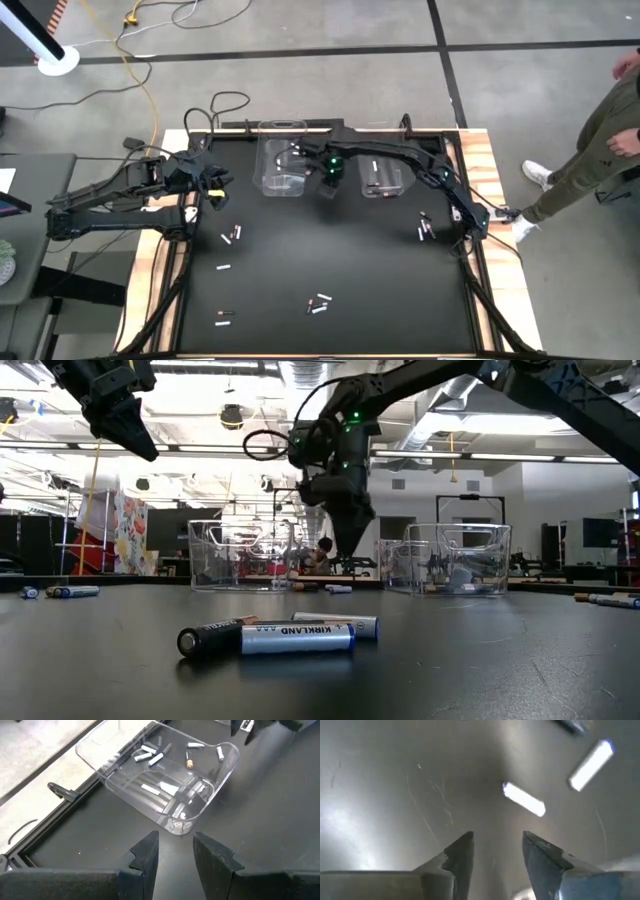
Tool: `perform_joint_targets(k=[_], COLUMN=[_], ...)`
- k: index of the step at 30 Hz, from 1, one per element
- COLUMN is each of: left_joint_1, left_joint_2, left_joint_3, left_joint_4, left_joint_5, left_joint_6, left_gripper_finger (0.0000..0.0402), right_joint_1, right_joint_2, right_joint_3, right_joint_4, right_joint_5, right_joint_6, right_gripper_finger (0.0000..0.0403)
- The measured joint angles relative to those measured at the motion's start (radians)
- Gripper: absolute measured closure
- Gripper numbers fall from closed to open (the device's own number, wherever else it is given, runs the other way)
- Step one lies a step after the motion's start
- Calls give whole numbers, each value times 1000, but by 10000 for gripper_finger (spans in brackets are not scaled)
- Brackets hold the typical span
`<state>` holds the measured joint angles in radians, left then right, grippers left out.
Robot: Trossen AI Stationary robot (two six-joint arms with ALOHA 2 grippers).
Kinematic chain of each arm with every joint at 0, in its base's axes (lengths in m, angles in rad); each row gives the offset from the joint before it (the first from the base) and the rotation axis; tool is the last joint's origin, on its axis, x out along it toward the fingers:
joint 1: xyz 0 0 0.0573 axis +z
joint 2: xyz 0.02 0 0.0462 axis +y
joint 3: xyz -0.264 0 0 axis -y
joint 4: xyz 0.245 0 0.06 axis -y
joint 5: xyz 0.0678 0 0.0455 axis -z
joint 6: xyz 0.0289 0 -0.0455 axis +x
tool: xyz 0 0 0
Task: Sort batteries
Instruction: Put the white battery into the left transparent bin
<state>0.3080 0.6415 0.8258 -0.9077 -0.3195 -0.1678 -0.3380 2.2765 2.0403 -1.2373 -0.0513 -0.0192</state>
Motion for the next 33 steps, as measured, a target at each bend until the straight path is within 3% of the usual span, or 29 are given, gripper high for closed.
perform_joint_targets(k=[8,16,33], left_joint_1=[0,0,0], left_joint_2=[0,0,0], left_joint_3=[0,0,0], left_joint_4=[0,0,-2], left_joint_5=[0,0,0], left_joint_6=[-18,-31,-65], left_gripper_finger=[286,286,286], right_joint_1=[4,-5,-8], right_joint_2=[4,3,100], right_joint_3=[-85,-85,-80], right_joint_4=[112,178,176], right_joint_5=[2,55,125], right_joint_6=[-319,-443,-555], right_gripper_finger=[200,204,270])
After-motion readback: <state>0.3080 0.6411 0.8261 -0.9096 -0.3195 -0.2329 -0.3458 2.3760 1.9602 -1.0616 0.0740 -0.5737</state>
